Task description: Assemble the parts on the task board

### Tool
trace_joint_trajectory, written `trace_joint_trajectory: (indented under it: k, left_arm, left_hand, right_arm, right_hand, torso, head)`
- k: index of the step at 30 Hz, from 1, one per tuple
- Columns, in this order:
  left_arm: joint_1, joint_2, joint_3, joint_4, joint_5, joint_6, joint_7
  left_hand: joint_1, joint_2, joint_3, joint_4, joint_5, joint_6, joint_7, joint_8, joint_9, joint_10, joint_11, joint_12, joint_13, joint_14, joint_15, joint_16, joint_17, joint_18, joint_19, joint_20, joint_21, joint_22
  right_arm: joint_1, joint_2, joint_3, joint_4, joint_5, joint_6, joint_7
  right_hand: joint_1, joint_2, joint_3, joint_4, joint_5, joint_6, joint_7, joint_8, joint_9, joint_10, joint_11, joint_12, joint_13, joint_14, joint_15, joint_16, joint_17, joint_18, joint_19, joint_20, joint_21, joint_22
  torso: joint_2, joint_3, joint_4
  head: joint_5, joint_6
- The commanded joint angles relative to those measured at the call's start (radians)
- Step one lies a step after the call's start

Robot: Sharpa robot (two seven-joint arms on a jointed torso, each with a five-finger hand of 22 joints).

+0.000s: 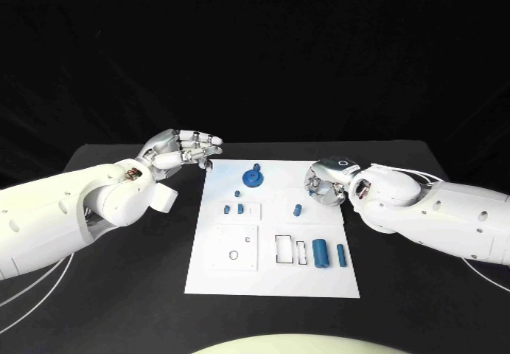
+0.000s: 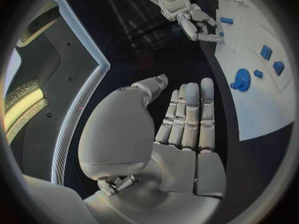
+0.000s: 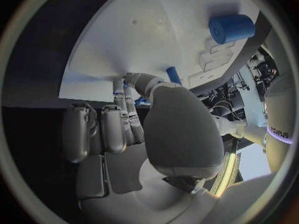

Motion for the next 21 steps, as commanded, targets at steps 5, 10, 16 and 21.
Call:
trace_joint_trajectory:
  k: [5,10,16,21]
  left_arm:
    - [0.000,-0.002,0.001,0.004,-0.003,0.013,0.006]
    - [0.000,-0.003,0.001,0.004,-0.005,0.012,0.004]
    - [0.000,-0.004,0.001,0.004,-0.008,0.009,0.002]
    - [0.000,-0.004,0.001,0.004,-0.009,0.008,0.002]
  left_hand:
    - [0.006,0.005,-0.007,-0.001,0.000,-0.004,0.003,-0.003,0.000,-0.009,-0.001,0.005,0.001,-0.004,0.002,-0.004,-0.001,0.014,0.009,0.001,-0.005,-0.002]
    - [0.008,0.006,-0.007,-0.001,0.000,-0.004,0.004,-0.003,0.000,-0.009,-0.001,0.006,0.001,-0.004,0.002,-0.003,-0.001,0.014,0.011,0.001,-0.006,-0.002]
    - [0.010,0.007,-0.007,-0.002,0.000,-0.005,0.004,-0.003,0.000,-0.010,-0.001,0.007,0.002,-0.003,0.002,-0.003,-0.001,0.014,0.012,0.001,-0.006,-0.003]
    - [0.011,0.008,-0.007,-0.002,0.000,-0.005,0.005,-0.003,0.000,-0.010,-0.001,0.007,0.002,-0.003,0.002,-0.003,-0.002,0.014,0.014,0.000,-0.007,-0.004]
  right_arm:
    - [-0.011,0.006,-0.006,0.010,0.004,0.037,0.015]
    - [-0.012,0.006,-0.006,0.020,0.000,0.037,0.014]
    - [-0.012,0.007,-0.006,0.024,-0.013,0.030,0.005]
    - [-0.012,0.009,-0.006,0.025,-0.020,0.018,-0.003]
  right_hand:
    - [0.002,0.012,0.001,-0.012,-0.003,0.011,-0.003,0.009,0.007,0.015,-0.003,0.006,0.006,0.043,-0.009,0.007,0.001,-0.012,0.015,-0.009,0.010,0.011]
    - [0.003,0.013,0.002,-0.015,-0.003,0.013,-0.003,0.011,0.009,0.019,-0.004,0.006,0.006,0.042,-0.010,0.008,0.000,-0.012,0.015,-0.009,0.011,0.013]
    - [-0.001,0.013,0.001,-0.017,-0.004,0.016,-0.004,0.015,0.013,0.022,-0.004,0.004,0.006,0.042,-0.010,0.009,-0.001,-0.013,0.014,-0.010,0.013,0.014]
    - [-0.003,0.020,0.002,-0.018,-0.003,0.022,-0.006,0.020,0.018,0.029,-0.006,0.005,0.007,0.042,-0.012,0.011,-0.001,-0.013,0.014,-0.011,0.015,0.018]
  torso:
    - [-0.001,0.0002,-0.0001]
    - [0.000,0.0005,0.0001]
    - [-0.001,0.0003,0.0002]
    - [-0.001,0.0000,-0.0007]
  head:
    - [-0.001,-0.001]
    - [-0.001,-0.001]
    - [0.000,-0.001]
    - [0.001,-0.001]
